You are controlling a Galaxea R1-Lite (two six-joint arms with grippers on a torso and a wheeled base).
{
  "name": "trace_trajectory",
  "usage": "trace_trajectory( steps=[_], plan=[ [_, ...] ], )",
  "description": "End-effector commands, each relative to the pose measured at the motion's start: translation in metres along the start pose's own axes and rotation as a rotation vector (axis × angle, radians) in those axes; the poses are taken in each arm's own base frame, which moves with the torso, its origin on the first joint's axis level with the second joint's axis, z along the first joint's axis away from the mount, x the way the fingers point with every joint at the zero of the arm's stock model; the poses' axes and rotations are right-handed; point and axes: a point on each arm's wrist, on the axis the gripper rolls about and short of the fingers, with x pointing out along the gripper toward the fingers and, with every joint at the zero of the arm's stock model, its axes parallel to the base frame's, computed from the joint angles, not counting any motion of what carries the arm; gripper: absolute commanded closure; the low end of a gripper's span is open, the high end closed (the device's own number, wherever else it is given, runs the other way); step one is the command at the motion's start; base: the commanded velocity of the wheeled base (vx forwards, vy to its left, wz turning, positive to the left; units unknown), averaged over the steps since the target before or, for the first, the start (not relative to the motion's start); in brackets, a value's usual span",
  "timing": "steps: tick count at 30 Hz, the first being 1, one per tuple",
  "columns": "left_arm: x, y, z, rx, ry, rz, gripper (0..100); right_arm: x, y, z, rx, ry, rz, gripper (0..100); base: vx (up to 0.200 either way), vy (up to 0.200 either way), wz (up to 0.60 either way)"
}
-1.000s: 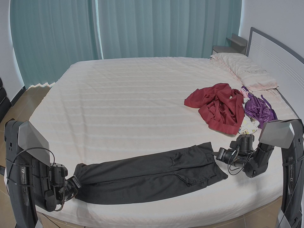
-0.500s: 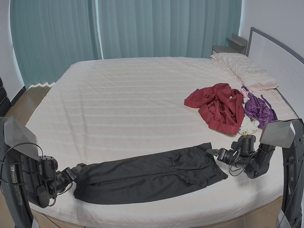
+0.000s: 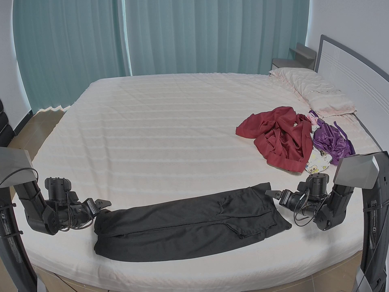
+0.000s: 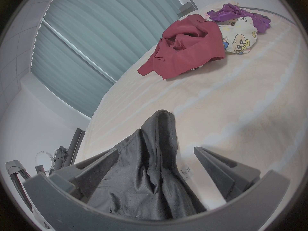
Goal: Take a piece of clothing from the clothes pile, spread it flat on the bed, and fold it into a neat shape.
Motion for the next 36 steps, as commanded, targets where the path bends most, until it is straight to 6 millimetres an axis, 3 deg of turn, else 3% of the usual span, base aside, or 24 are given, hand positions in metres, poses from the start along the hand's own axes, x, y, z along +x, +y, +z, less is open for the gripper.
trace_trajectory(
  steps=[1, 9, 24, 25, 36],
  plan=[
    [0.023, 0.002, 0.011, 0.117, 0.020, -0.022, 0, -0.001, 0.002, -0.003, 0.001, 0.008, 0.005, 0, 0.000, 0.000, 0.00],
    [0.044, 0.013, 0.007, 0.132, 0.030, 0.007, 0, 0.000, 0.004, -0.005, -0.001, 0.012, 0.007, 0, 0.000, 0.000, 0.00],
    [0.053, 0.022, 0.006, 0.128, -0.005, 0.023, 0, 0.001, 0.003, -0.006, -0.010, 0.008, 0.011, 0, 0.000, 0.000, 0.00],
    [0.053, 0.023, 0.005, 0.132, -0.006, 0.026, 100, 0.001, 0.004, -0.006, -0.010, 0.010, 0.011, 0, 0.000, 0.000, 0.00],
    [0.057, 0.024, 0.008, 0.101, -0.043, 0.083, 100, 0.001, 0.004, -0.014, -0.016, 0.035, 0.008, 0, 0.000, 0.000, 0.00]
  ],
)
